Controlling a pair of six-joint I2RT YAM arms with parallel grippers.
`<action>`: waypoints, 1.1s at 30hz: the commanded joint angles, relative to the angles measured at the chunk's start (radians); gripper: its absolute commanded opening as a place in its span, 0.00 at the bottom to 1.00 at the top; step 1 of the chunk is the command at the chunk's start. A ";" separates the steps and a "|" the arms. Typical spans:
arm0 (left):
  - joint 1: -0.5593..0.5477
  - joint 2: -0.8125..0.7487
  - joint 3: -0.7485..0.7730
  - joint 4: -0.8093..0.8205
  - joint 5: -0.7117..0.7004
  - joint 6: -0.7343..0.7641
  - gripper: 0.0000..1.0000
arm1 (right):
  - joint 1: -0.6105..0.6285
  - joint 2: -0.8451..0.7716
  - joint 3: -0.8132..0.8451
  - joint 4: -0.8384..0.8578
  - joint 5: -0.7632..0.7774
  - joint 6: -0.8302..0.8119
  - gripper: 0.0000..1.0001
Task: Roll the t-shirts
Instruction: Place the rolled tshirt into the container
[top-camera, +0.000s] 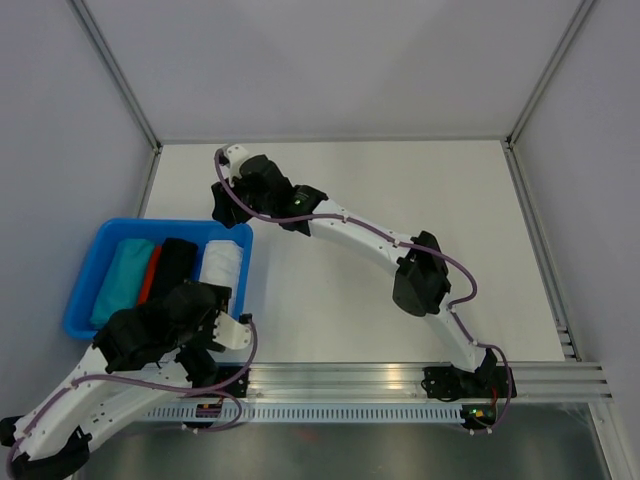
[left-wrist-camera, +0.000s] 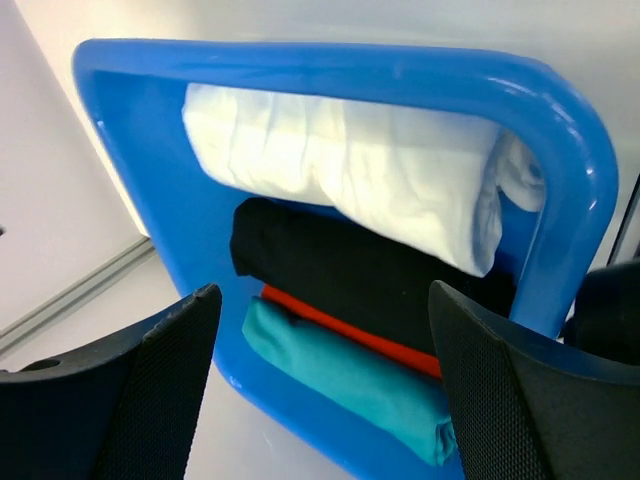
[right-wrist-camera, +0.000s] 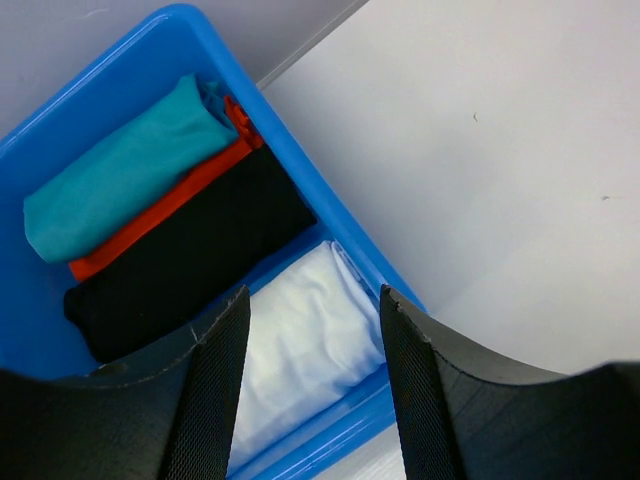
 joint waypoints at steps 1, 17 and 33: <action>-0.003 0.080 0.149 -0.112 0.013 -0.097 0.88 | -0.005 -0.043 0.045 0.043 -0.034 0.022 0.60; 0.330 0.387 0.138 0.228 0.154 -0.551 0.02 | -0.061 -0.293 -0.267 0.146 -0.037 0.053 0.51; 0.704 0.890 0.285 0.472 0.291 -0.509 0.02 | -0.123 -0.566 -0.594 0.204 0.072 -0.028 0.51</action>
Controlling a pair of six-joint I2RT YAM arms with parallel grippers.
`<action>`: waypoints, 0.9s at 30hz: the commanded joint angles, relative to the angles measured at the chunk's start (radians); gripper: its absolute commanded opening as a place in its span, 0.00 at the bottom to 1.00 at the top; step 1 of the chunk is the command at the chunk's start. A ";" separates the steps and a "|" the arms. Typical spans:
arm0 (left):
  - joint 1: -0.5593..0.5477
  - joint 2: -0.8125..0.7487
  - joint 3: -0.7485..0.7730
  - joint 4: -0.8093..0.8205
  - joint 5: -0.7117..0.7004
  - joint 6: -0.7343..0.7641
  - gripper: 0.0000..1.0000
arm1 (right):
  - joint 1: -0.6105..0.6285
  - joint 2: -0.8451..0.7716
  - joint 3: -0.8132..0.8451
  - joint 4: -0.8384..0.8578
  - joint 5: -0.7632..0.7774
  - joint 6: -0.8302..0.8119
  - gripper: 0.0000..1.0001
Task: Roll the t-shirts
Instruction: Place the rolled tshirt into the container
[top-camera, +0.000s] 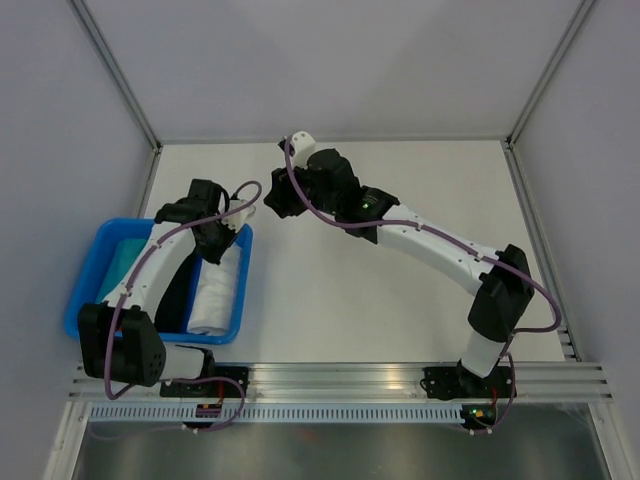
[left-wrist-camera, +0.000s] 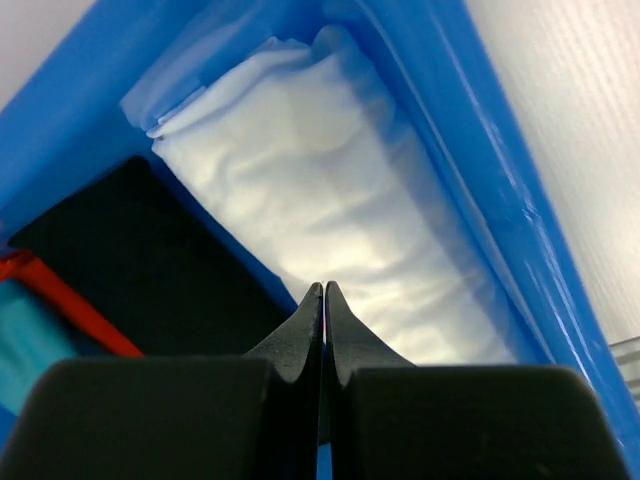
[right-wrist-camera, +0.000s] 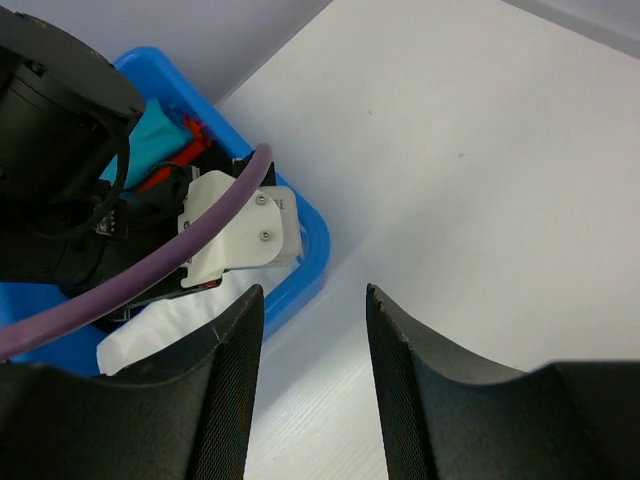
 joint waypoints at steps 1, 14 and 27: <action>0.017 0.014 -0.044 0.192 -0.037 0.053 0.02 | -0.021 -0.070 -0.034 0.053 0.052 -0.029 0.51; 0.033 0.193 -0.121 0.463 -0.002 0.008 0.02 | -0.136 -0.239 -0.181 -0.008 0.196 -0.026 0.51; 0.041 0.021 -0.167 0.500 -0.048 -0.003 0.02 | -0.145 -0.320 -0.238 -0.077 0.178 -0.064 0.53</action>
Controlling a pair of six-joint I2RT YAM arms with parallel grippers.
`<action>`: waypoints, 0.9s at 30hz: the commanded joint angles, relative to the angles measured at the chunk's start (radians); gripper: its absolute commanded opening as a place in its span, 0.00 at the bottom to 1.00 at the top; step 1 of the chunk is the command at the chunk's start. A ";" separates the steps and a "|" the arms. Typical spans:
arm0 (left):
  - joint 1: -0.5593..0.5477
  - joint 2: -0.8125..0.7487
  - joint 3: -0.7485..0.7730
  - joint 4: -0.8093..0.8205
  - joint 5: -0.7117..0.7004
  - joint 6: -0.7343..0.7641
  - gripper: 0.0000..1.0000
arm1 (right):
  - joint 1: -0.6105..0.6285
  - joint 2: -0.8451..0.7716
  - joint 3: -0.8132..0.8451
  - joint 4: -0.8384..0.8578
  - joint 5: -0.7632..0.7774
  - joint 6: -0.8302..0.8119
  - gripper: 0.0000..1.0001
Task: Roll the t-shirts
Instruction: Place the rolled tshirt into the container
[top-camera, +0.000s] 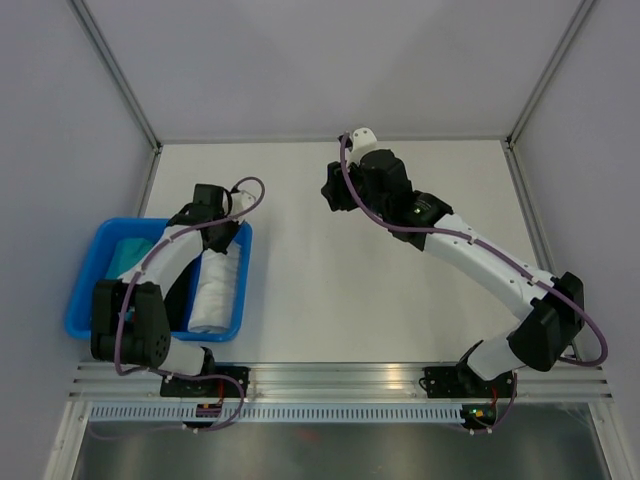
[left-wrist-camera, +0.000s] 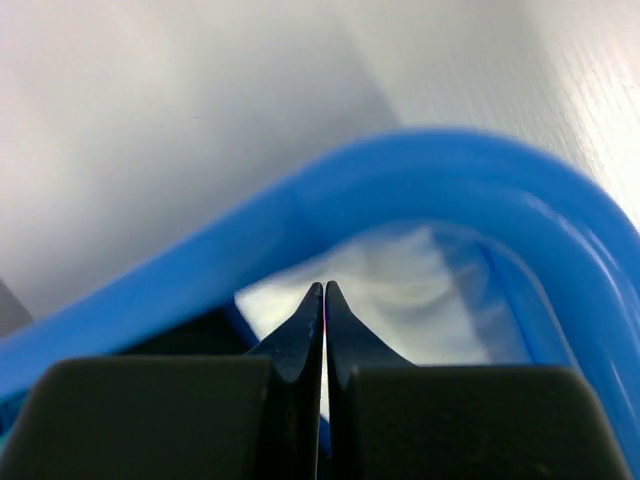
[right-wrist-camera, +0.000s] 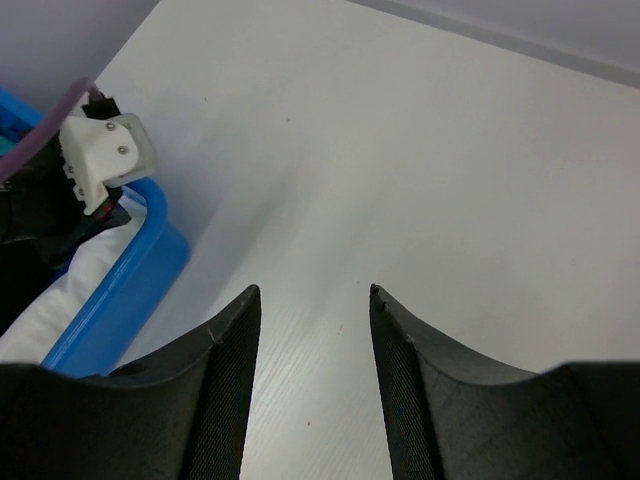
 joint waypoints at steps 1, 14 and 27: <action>0.006 -0.153 -0.017 -0.020 -0.007 0.020 0.02 | -0.002 -0.068 -0.011 0.001 0.024 -0.038 0.54; 0.003 -0.589 -0.326 -0.310 -0.065 0.115 0.02 | -0.020 -0.087 -0.050 -0.019 -0.040 -0.014 0.55; 0.005 -0.608 -0.367 -0.163 -0.172 0.037 0.03 | -0.027 -0.094 -0.024 -0.040 -0.048 0.002 0.55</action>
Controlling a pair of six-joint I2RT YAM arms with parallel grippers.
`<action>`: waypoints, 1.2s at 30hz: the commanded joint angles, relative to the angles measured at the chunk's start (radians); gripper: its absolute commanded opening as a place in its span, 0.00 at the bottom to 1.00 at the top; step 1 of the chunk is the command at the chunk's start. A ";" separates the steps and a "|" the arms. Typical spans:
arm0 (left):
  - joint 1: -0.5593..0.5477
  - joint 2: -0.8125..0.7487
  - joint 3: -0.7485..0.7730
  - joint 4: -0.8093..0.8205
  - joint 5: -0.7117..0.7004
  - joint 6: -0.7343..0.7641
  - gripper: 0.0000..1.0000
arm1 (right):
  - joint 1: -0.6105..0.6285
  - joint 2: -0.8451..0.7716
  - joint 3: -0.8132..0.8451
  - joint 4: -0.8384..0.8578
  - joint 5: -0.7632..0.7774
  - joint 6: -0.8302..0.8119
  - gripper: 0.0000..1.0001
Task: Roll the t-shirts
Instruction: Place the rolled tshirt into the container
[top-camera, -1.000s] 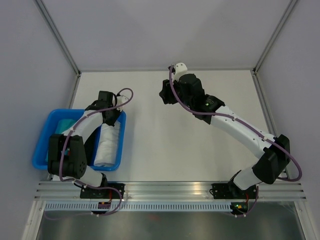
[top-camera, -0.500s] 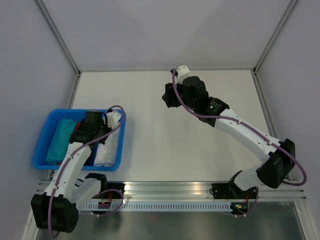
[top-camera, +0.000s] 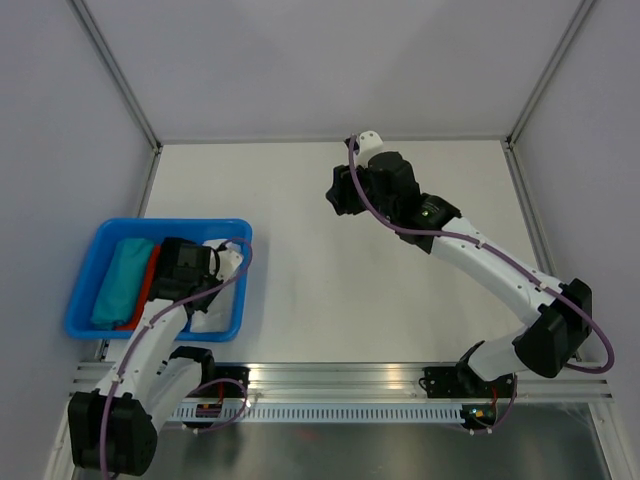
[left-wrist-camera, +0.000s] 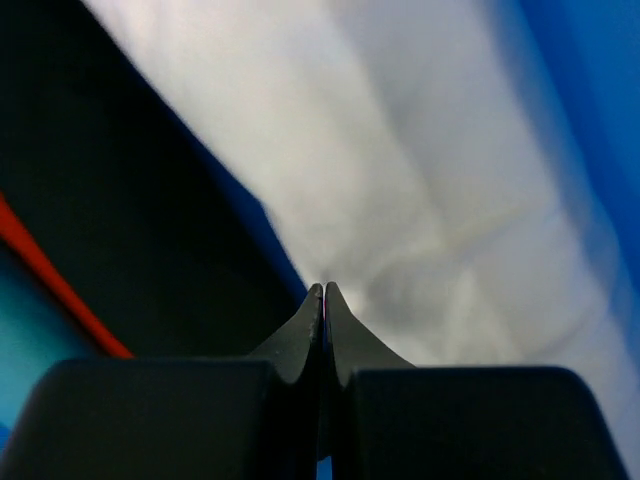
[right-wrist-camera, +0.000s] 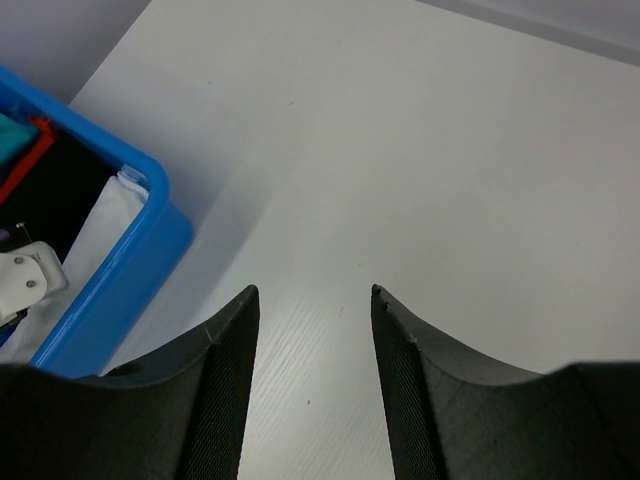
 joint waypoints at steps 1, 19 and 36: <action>0.004 0.028 0.115 0.087 -0.063 -0.063 0.03 | -0.006 -0.042 0.033 -0.019 -0.005 -0.001 0.55; 0.461 0.536 0.679 0.147 -0.191 -0.273 0.04 | -0.536 -0.037 -0.114 -0.283 -0.103 0.045 0.98; 0.507 0.512 0.634 0.189 -0.168 -0.248 0.05 | -0.653 -0.095 -0.210 -0.277 -0.048 0.025 0.98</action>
